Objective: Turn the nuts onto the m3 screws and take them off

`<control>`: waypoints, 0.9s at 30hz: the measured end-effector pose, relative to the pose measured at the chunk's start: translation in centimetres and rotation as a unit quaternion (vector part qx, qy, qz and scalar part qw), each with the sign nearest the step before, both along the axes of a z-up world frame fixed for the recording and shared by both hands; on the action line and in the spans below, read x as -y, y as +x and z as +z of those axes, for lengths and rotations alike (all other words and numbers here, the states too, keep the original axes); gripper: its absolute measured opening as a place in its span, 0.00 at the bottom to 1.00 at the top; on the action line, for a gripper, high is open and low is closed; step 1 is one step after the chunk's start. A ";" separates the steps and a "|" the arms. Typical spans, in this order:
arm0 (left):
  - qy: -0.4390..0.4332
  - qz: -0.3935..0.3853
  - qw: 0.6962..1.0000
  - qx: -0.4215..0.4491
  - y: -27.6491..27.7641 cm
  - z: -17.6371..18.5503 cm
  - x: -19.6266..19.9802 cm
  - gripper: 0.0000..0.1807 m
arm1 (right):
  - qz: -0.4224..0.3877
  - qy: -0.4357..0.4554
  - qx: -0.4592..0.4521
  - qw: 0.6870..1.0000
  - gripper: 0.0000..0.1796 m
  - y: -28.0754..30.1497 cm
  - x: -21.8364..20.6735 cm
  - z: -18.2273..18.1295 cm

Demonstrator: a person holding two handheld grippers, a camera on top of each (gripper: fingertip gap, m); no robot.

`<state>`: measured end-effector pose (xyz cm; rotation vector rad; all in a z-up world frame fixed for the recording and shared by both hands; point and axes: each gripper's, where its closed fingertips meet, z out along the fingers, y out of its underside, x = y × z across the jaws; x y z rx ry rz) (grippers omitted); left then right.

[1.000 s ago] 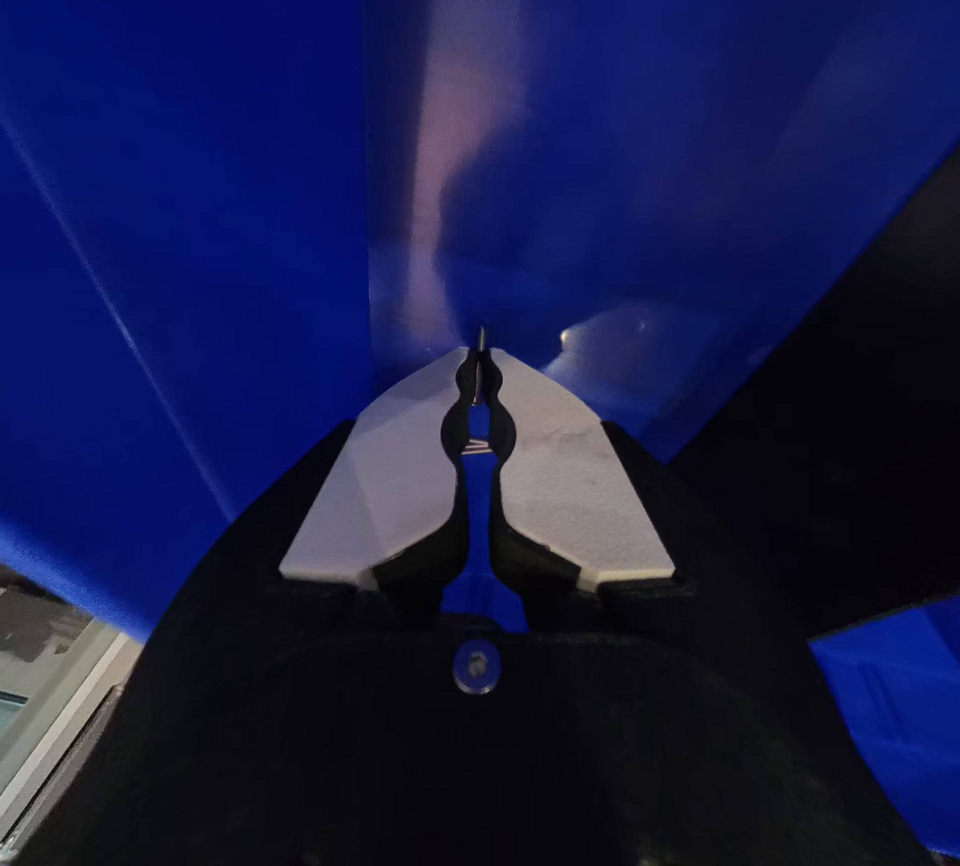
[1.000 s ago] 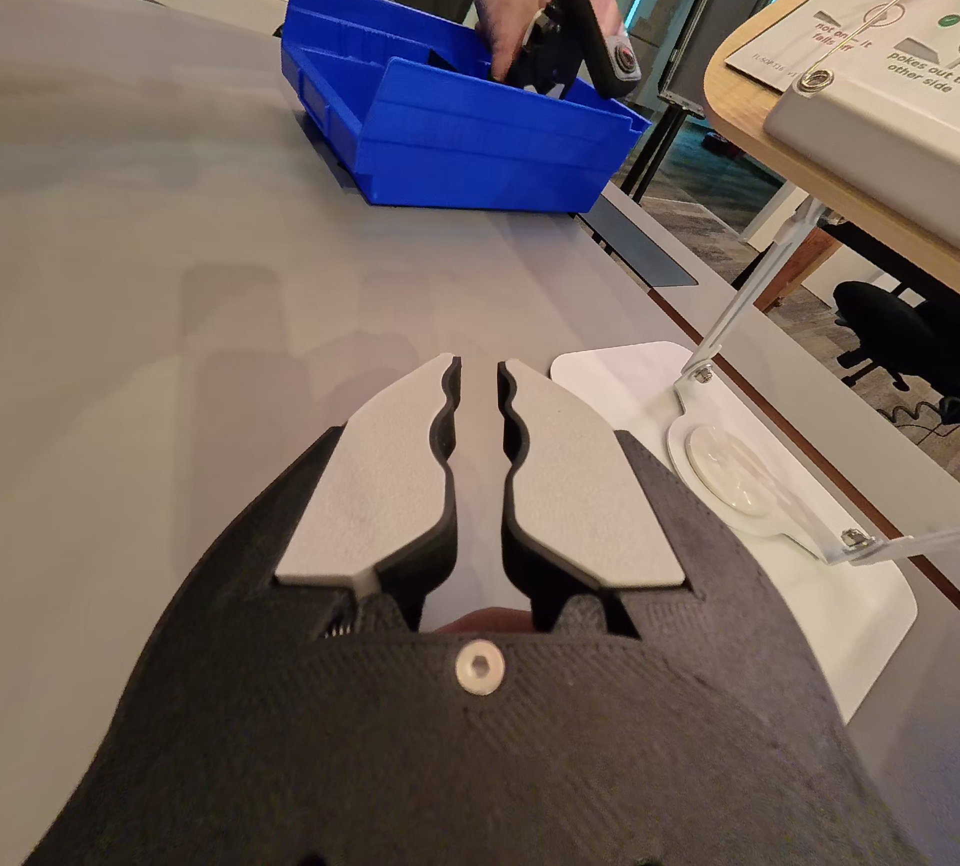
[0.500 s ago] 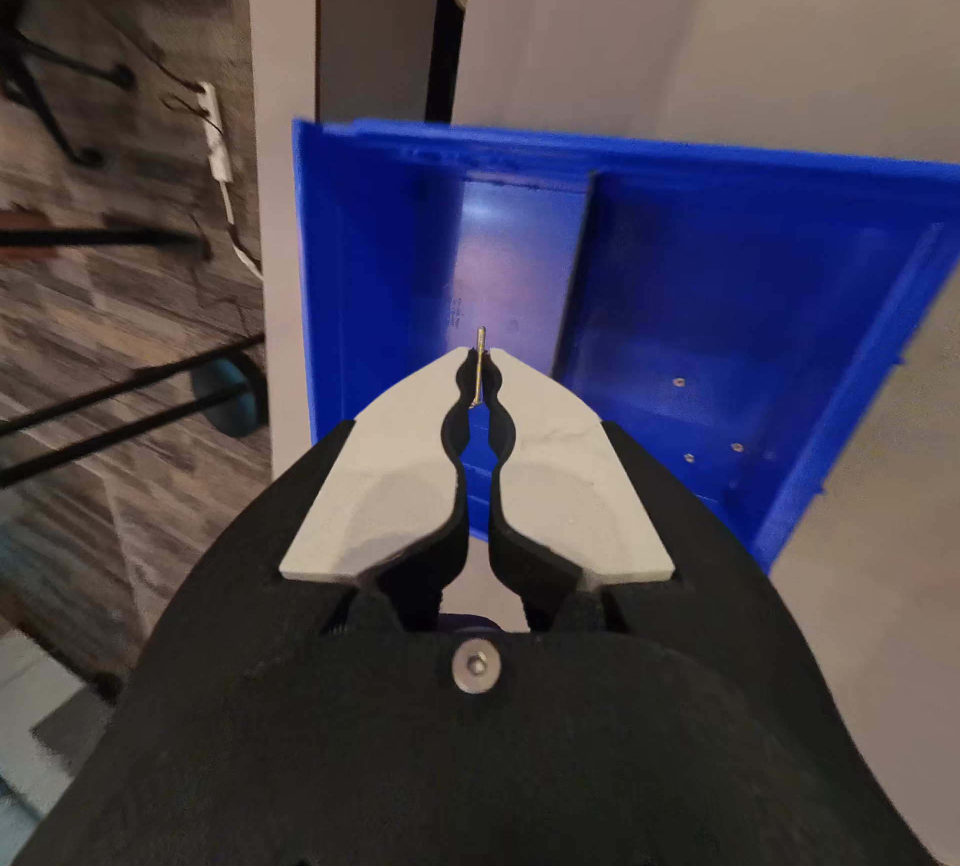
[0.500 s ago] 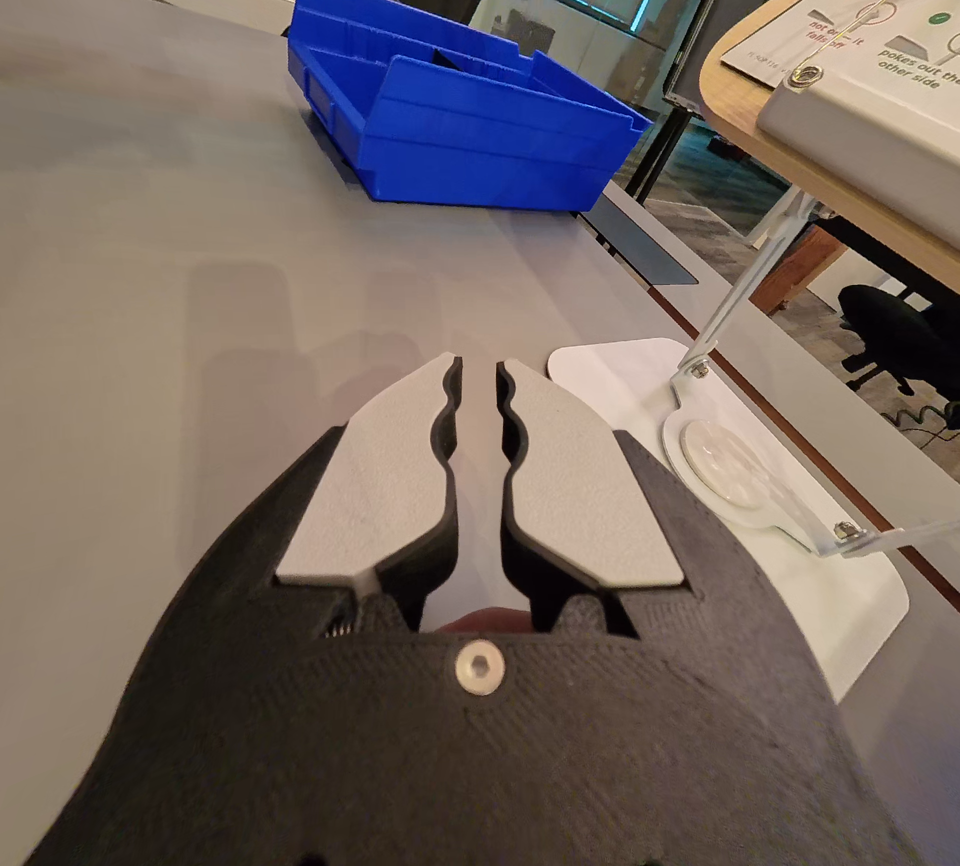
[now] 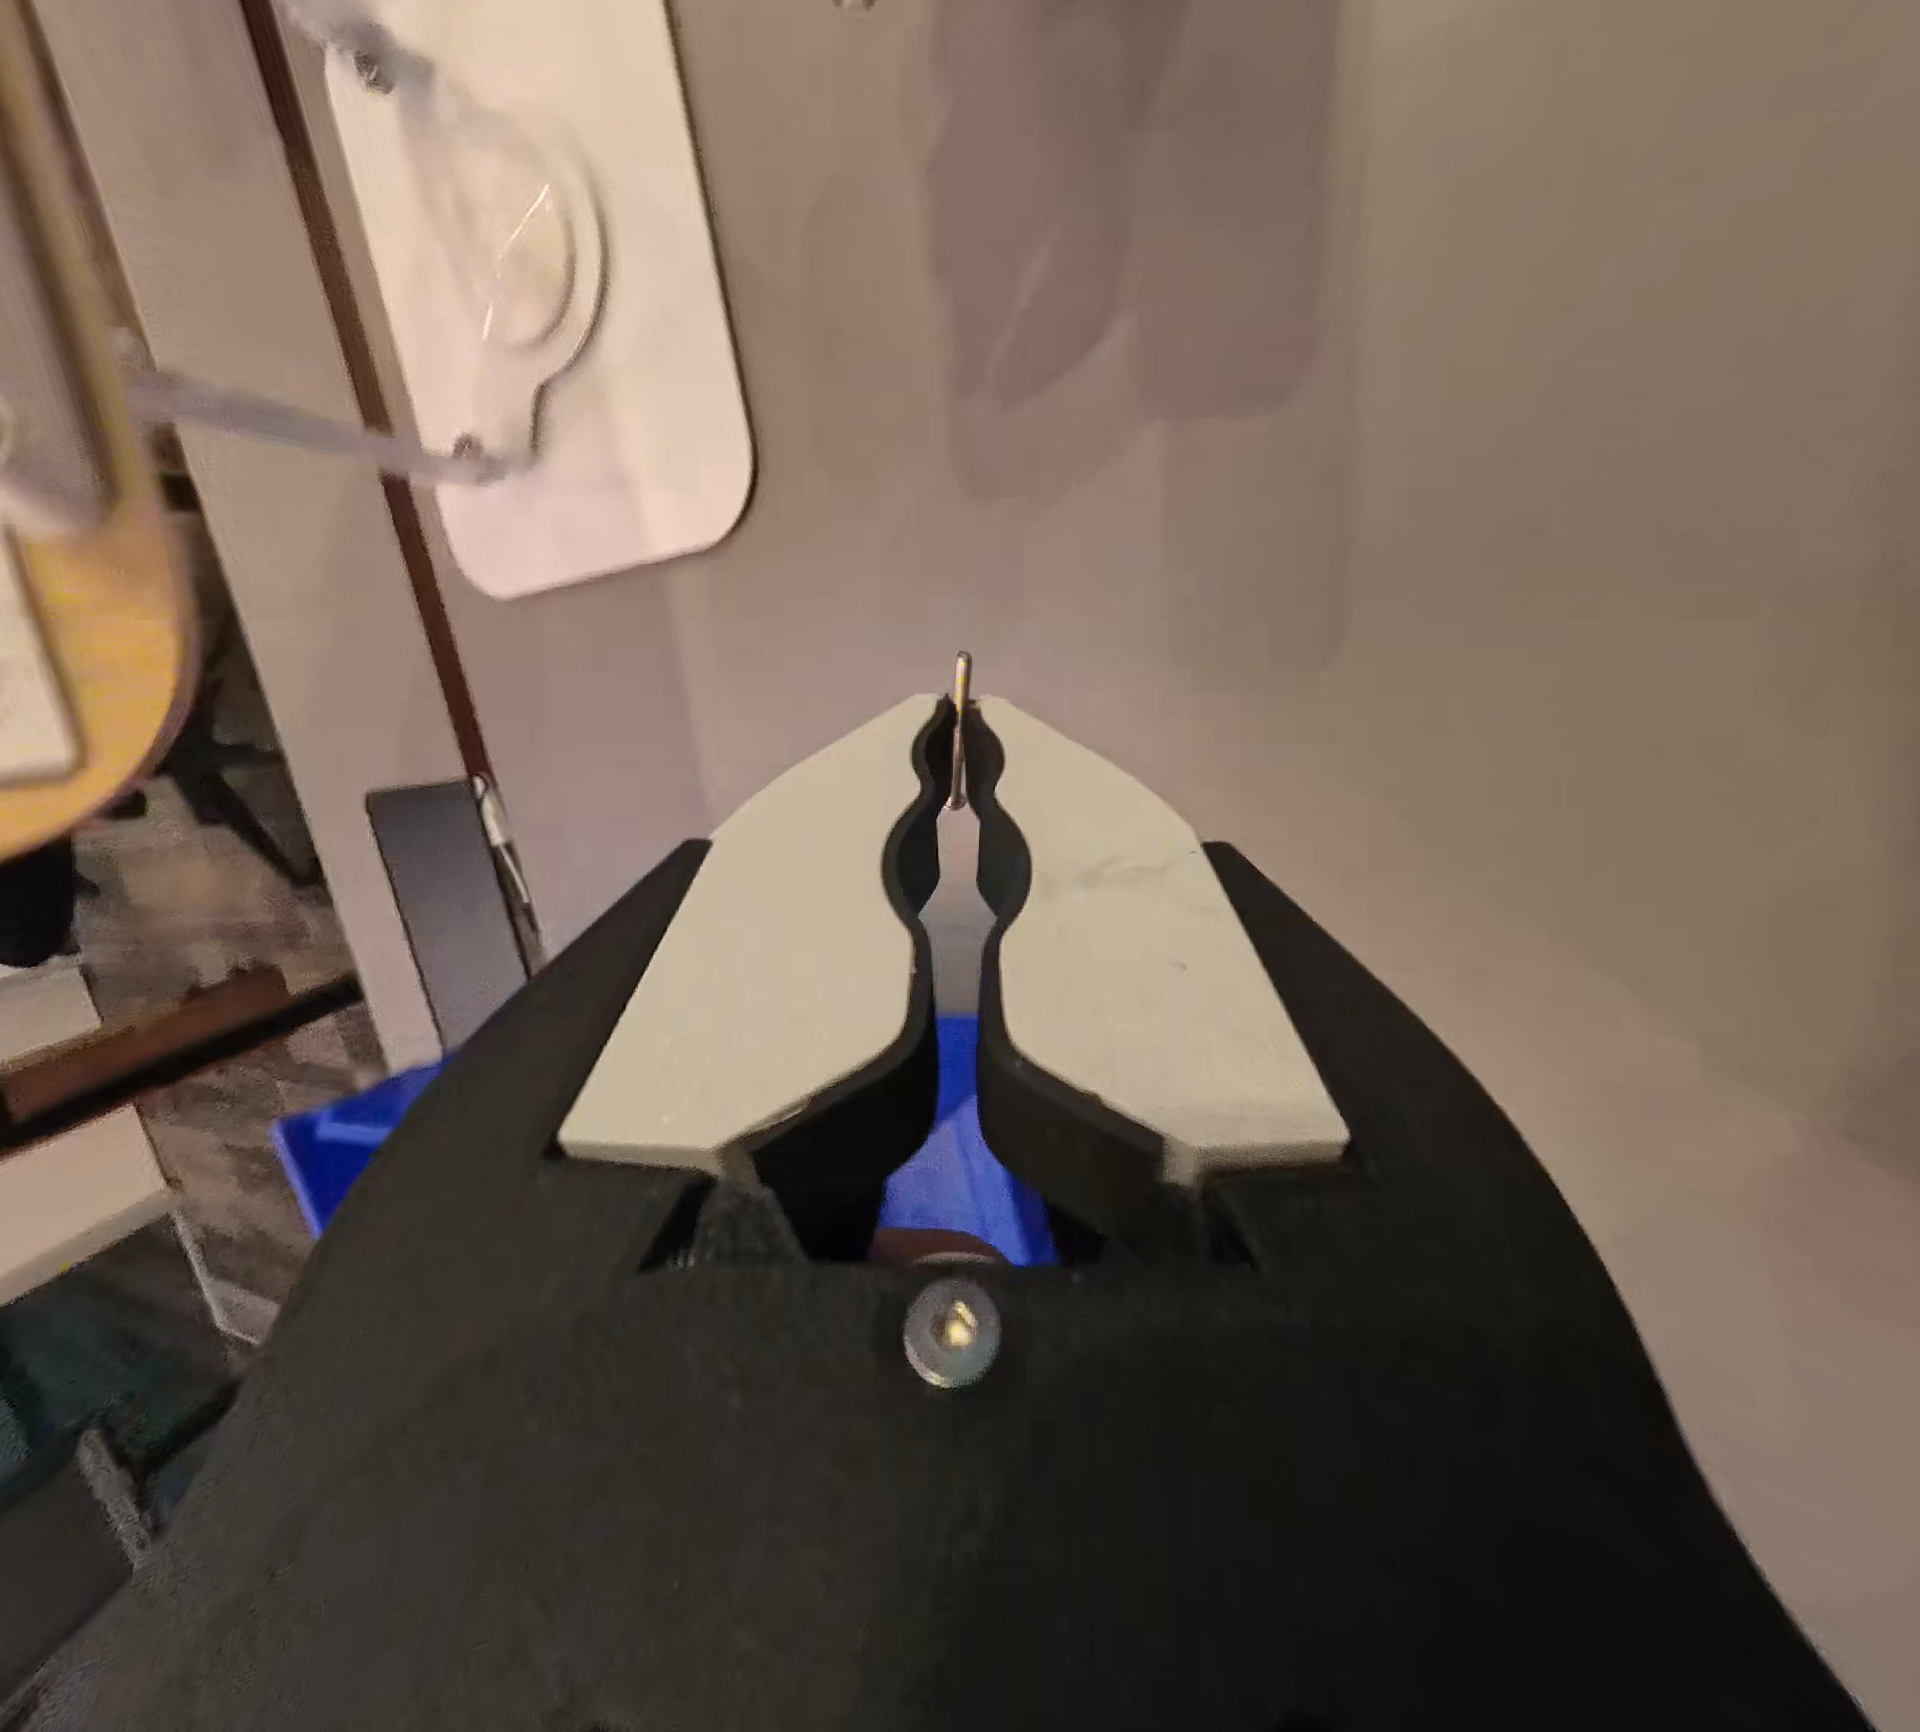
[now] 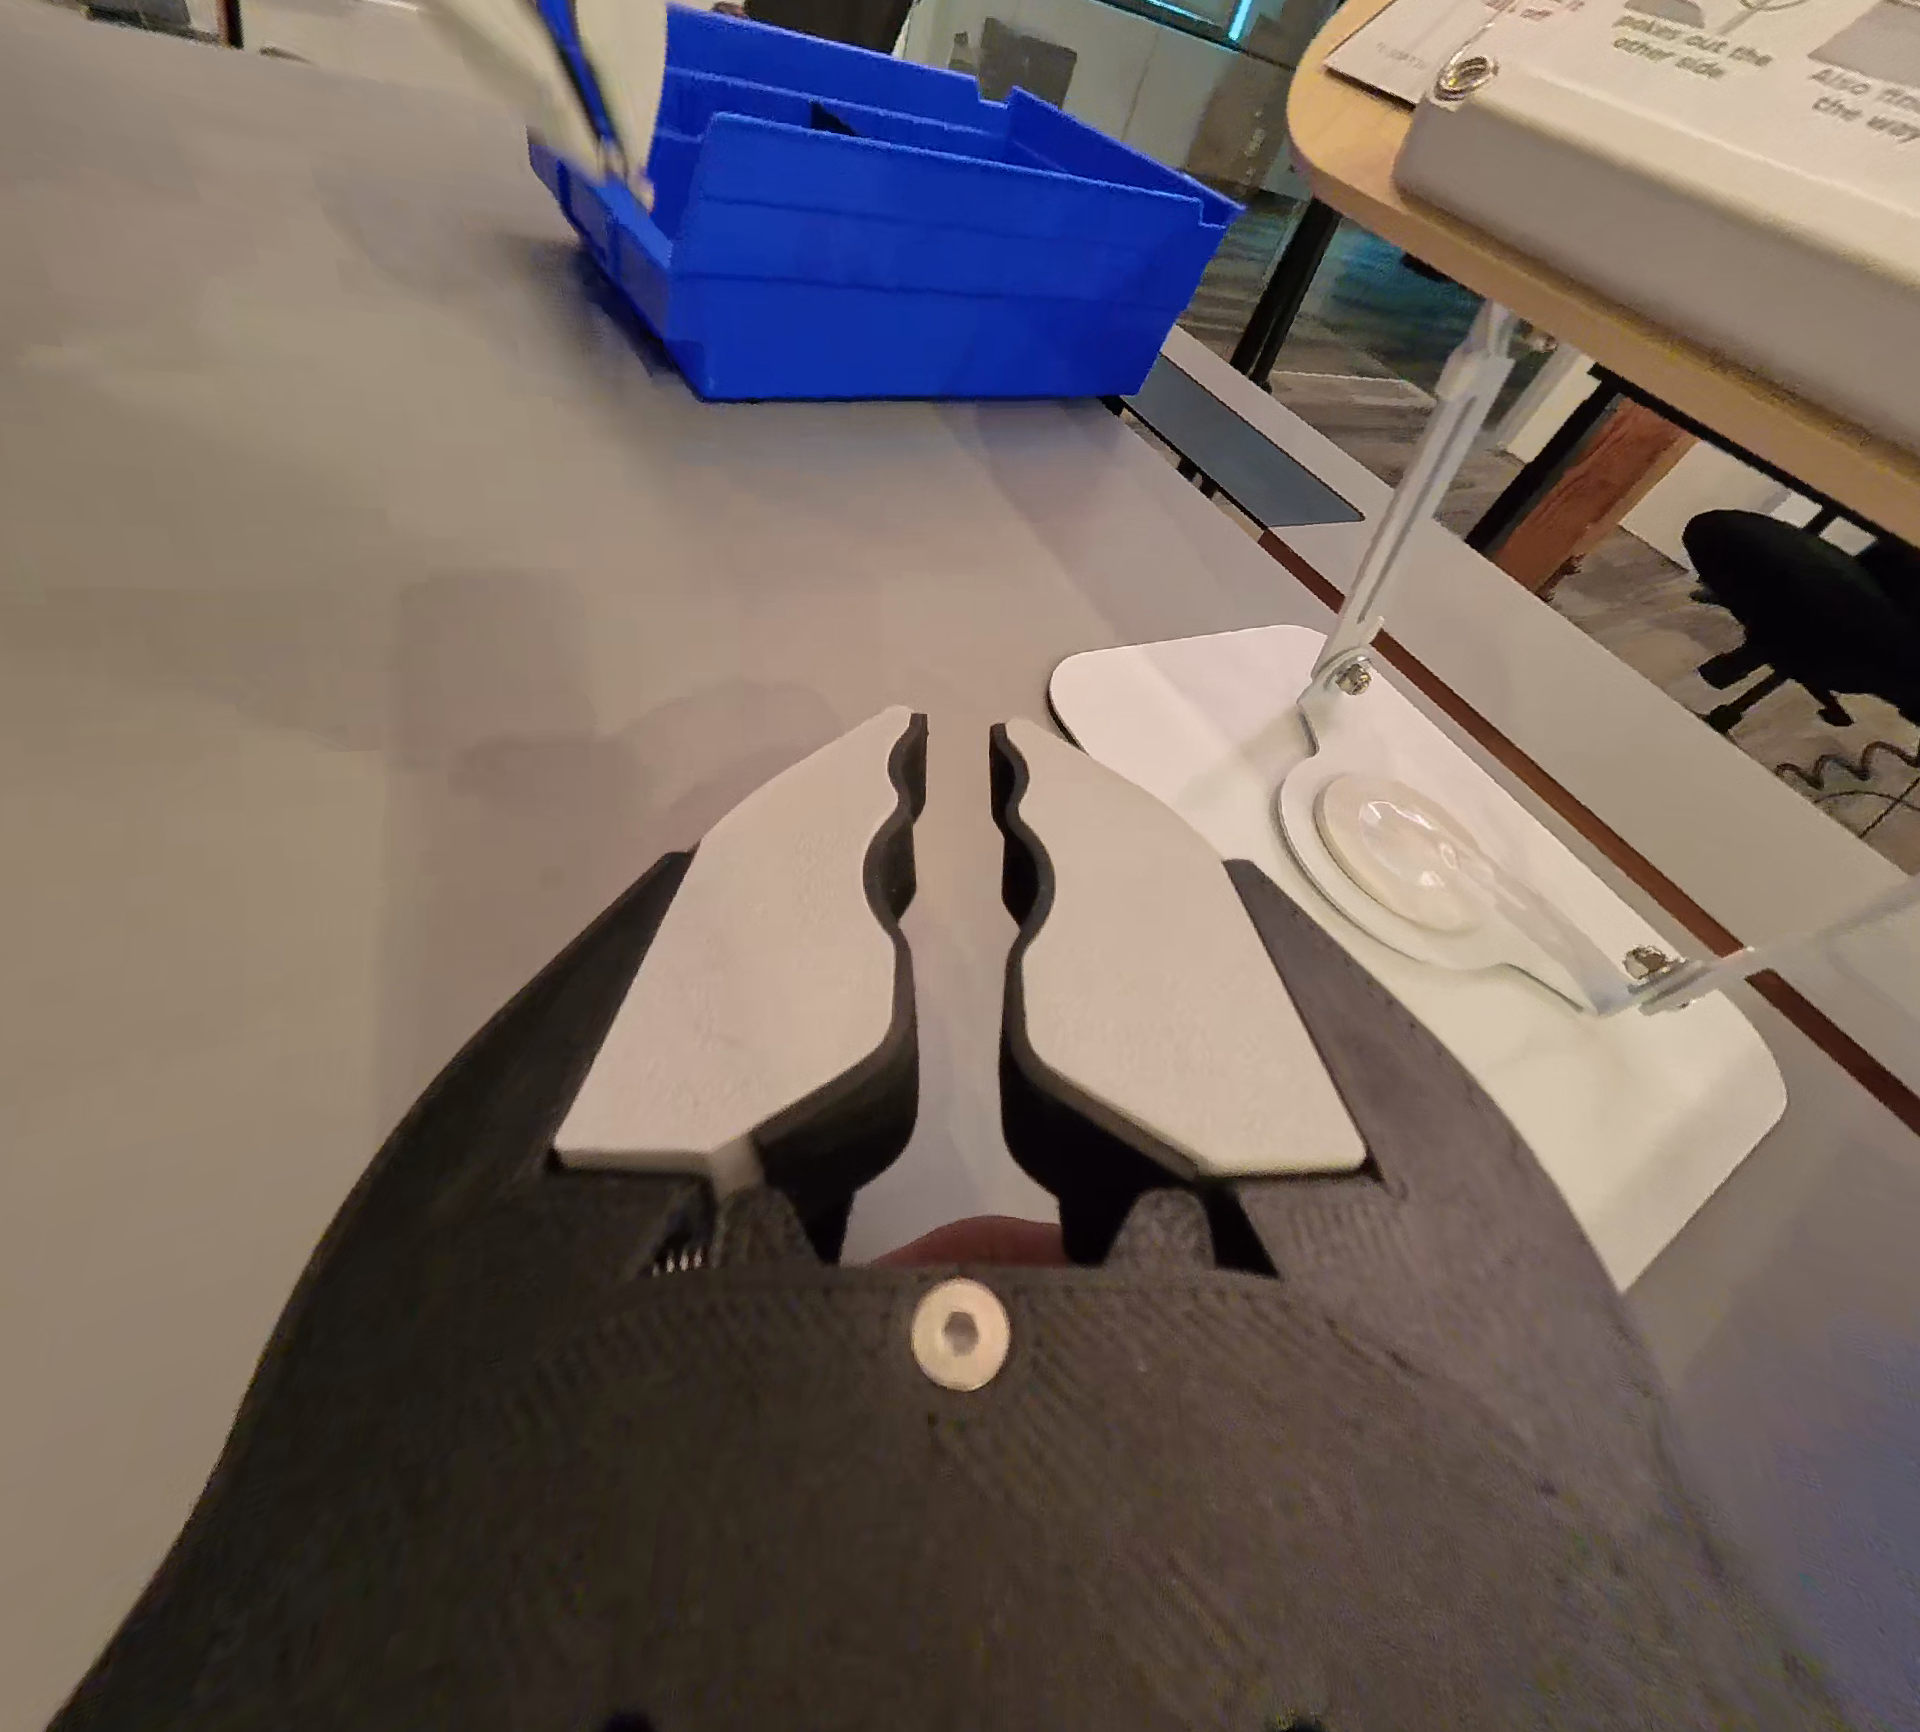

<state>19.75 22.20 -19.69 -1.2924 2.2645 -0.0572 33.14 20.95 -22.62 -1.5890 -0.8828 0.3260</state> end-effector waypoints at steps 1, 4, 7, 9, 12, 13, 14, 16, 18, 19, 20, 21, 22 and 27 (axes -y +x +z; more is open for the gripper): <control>-0.012 -0.007 1.000 -0.002 1.0 -1.1 1.0 0.01 | -0.001 -0.001 -0.002 1.000 0.06 0.1 0.0 0.0; -0.033 -0.017 0.999 -0.028 3.1 -4.9 2.5 0.01 | -0.003 0.002 0.005 1.000 0.06 0.6 0.0 -0.1; -0.042 -0.018 0.998 -0.037 4.9 -7.0 2.9 0.01 | -0.004 0.002 0.005 1.000 0.06 1.0 0.0 -0.1; -0.066 -0.026 0.997 -0.033 6.0 -7.8 3.5 0.01 | -0.003 0.002 0.005 1.000 0.06 1.1 0.0 -0.1; -0.064 -0.035 0.996 -0.055 6.4 -9.1 3.5 0.01 | -0.001 0.003 0.009 1.000 0.06 1.1 0.1 -0.1; -0.068 -0.036 0.995 -0.058 6.5 -9.4 3.6 0.01 | 0.000 0.003 0.009 1.000 0.06 1.1 0.1 -0.1; -0.083 -0.038 0.994 -0.059 6.7 -9.6 3.9 0.01 | 0.000 0.003 0.009 1.000 0.06 1.1 0.1 -0.1; -0.075 -0.045 0.994 -0.067 6.7 -9.8 3.9 0.01 | 0.001 0.003 0.010 1.000 0.06 1.1 0.2 -0.2; -0.075 -0.046 0.994 -0.066 6.9 -9.7 3.9 0.01 | 0.001 0.002 0.009 1.000 0.06 1.1 0.2 -0.2; -0.074 -0.046 0.994 -0.063 7.0 -9.6 3.9 0.01 | 0.001 0.002 0.009 1.000 0.06 1.2 0.2 -0.2; -0.073 -0.043 0.994 -0.064 7.0 -9.6 3.7 0.01 | 0.002 0.002 0.010 1.000 0.06 1.2 0.2 -0.2; -0.078 -0.043 0.994 -0.065 7.0 -9.7 3.8 0.01 | 0.002 0.002 0.011 1.000 0.06 1.2 0.2 -0.2; -0.083 -0.043 0.994 -0.063 7.1 -9.7 3.8 0.01 | 0.002 0.002 0.012 1.000 0.06 1.1 0.2 -0.2; -0.087 -0.040 0.992 -0.086 7.0 -10.9 4.0 0.01 | 0.003 0.003 0.015 1.000 0.06 1.1 0.3 -0.3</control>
